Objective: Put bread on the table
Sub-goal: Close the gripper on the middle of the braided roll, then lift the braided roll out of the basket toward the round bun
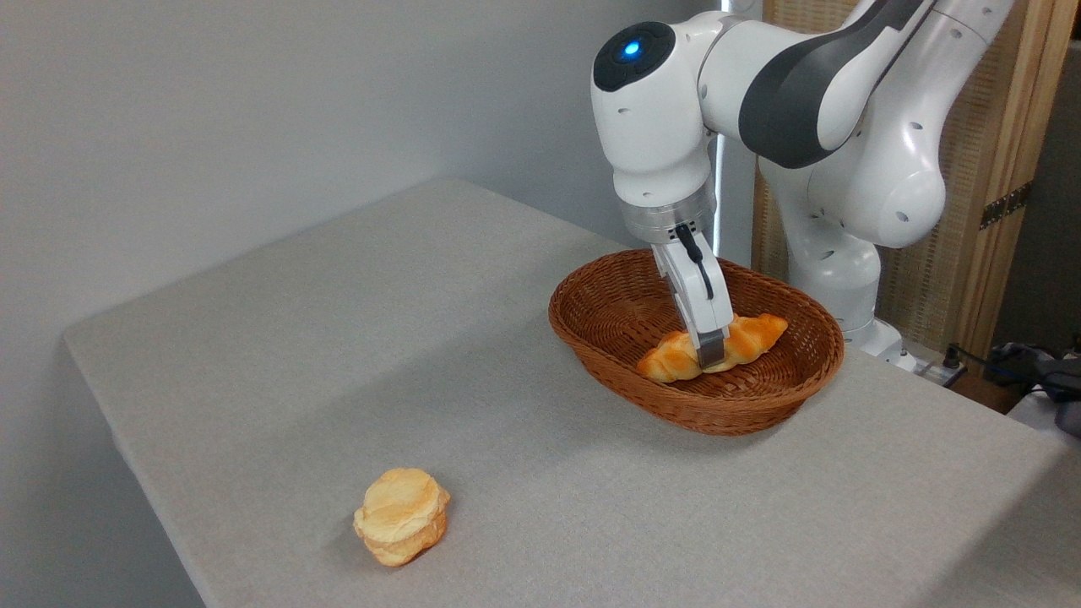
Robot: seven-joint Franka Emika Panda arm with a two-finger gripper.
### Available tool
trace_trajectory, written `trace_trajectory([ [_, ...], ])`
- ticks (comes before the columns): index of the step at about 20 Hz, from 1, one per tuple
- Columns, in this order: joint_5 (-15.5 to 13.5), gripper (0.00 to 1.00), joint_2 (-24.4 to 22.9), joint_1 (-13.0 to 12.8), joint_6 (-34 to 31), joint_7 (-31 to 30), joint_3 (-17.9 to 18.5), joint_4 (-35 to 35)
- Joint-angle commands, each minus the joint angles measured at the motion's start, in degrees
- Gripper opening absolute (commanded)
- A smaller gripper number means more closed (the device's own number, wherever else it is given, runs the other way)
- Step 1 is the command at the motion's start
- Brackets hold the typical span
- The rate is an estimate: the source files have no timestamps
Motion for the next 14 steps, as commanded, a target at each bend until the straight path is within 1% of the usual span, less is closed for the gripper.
trace_trajectory([
  [1, 0.8, 0.49, 0.1, -0.8, 0.3, 0.5, 0.4, 0.0],
  [3, 0.6, 0.49, -0.1, -0.8, -1.6, 0.1, -0.1, 0.8],
  [5, 0.0, 0.49, 0.1, -0.9, -5.0, 0.0, -0.9, 3.1],
  [7, -2.0, 0.49, 0.1, -2.6, -7.9, -0.8, -0.9, 6.2],
  [8, -3.3, 0.49, 0.6, -2.8, -9.2, -1.1, -0.9, 8.5],
  [9, -4.0, 0.49, 1.3, -3.2, -10.7, -1.1, -0.9, 10.8],
  [11, -4.7, 0.49, 3.3, -4.8, -12.5, -1.9, -0.2, 15.5],
  [12, -4.9, 0.49, 4.5, -5.4, -12.5, -3.3, -0.2, 18.0],
  [14, -6.9, 0.50, 8.7, -6.6, -12.5, -8.2, -0.2, 24.1],
])
